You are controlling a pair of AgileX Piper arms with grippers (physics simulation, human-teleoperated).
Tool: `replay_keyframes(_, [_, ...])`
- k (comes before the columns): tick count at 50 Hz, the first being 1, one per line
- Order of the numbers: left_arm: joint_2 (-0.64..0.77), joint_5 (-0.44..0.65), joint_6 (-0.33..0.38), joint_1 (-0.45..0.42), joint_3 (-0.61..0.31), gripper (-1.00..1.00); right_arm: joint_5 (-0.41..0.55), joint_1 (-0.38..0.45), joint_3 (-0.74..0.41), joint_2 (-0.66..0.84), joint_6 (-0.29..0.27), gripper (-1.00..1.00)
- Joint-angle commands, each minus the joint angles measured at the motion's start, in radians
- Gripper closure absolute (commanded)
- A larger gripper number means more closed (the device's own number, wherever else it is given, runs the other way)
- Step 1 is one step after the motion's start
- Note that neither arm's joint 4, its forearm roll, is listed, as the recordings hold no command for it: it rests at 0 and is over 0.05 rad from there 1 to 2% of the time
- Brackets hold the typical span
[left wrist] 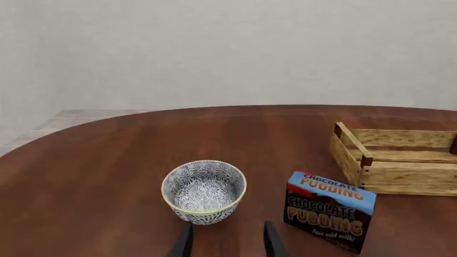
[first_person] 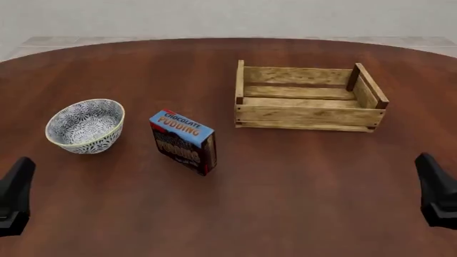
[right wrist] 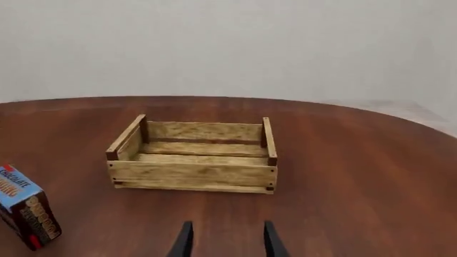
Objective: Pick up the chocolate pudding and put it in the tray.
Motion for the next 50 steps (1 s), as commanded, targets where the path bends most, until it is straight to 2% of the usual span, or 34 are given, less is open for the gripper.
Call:
replay_keyframes(1, [0.000,0.000,0.000,0.000,0.000,-1.00,0.079,0.017,-0.003,-0.126,0.010,-1.00])
replay_keyframes(9, [0.000,0.000,0.000,0.000,0.000,-1.00,0.074,0.028,-0.002,-0.113,0.011,-1.00])
replay_keyframes(12, [0.000,0.000,0.000,0.000,0.000,-1.00,0.017,0.035,-0.003,-0.030,0.043,-1.00])
replay_keyframes(15, [0.000,0.000,0.000,0.000,0.000,-1.00,0.024,0.049,-0.034,-0.017,0.048,-1.00])
replay_keyframes(17, [0.000,0.000,0.000,0.000,0.000,-1.00,0.017,0.055,-0.063,0.021,0.031,-1.00])
replay_keyframes(18, [0.000,0.000,0.000,0.000,0.000,-1.00,0.017,0.052,-0.075,0.032,0.001,-1.00])
replay_keyframes(19, [0.000,0.000,0.000,0.000,0.000,-1.00,0.016,0.052,-0.075,0.033,0.001,-1.00])
replay_keyframes(20, [0.000,0.000,0.000,0.000,0.000,-1.00,-0.010,0.051,-0.103,0.111,-0.044,-1.00])
replay_keyframes(23, [0.000,0.000,0.000,0.000,0.000,-1.00,0.016,0.071,-0.145,0.116,-0.016,-1.00])
replay_keyframes(26, [0.000,0.000,0.000,0.000,0.000,-1.00,0.016,0.061,-0.204,0.208,-0.048,-1.00])
replay_keyframes(29, [0.000,0.000,0.000,0.000,0.000,-1.00,0.034,0.100,-0.263,0.272,-0.018,-1.00])
replay_keyframes(31, [0.000,0.000,0.000,0.000,0.000,-1.00,0.045,0.091,-0.298,0.289,-0.033,-1.00])
replay_keyframes(32, [0.000,0.000,0.000,0.000,0.000,-1.00,0.045,0.120,-0.311,0.305,-0.045,-1.00])
replay_keyframes(34, [0.000,0.000,0.000,0.000,0.000,-1.00,0.052,0.122,-0.331,0.324,-0.061,-1.00])
replay_keyframes(36, [0.000,0.000,0.000,0.000,0.000,-1.00,0.054,0.154,-0.362,0.384,-0.052,-1.00])
replay_keyframes(42, [0.000,0.000,0.000,0.000,0.000,-1.00,0.069,0.166,-0.443,0.473,-0.034,-1.00])
replay_keyframes(46, [0.000,0.000,0.000,0.000,0.000,-1.00,0.080,0.178,-0.506,0.561,-0.087,-1.00])
replay_keyframes(48, [0.000,0.000,0.000,0.000,0.000,-1.00,0.090,0.205,-0.543,0.587,-0.056,-1.00])
replay_keyframes(50, [0.000,0.000,0.000,0.000,0.000,-1.00,0.097,0.223,-0.570,0.623,-0.062,-1.00])
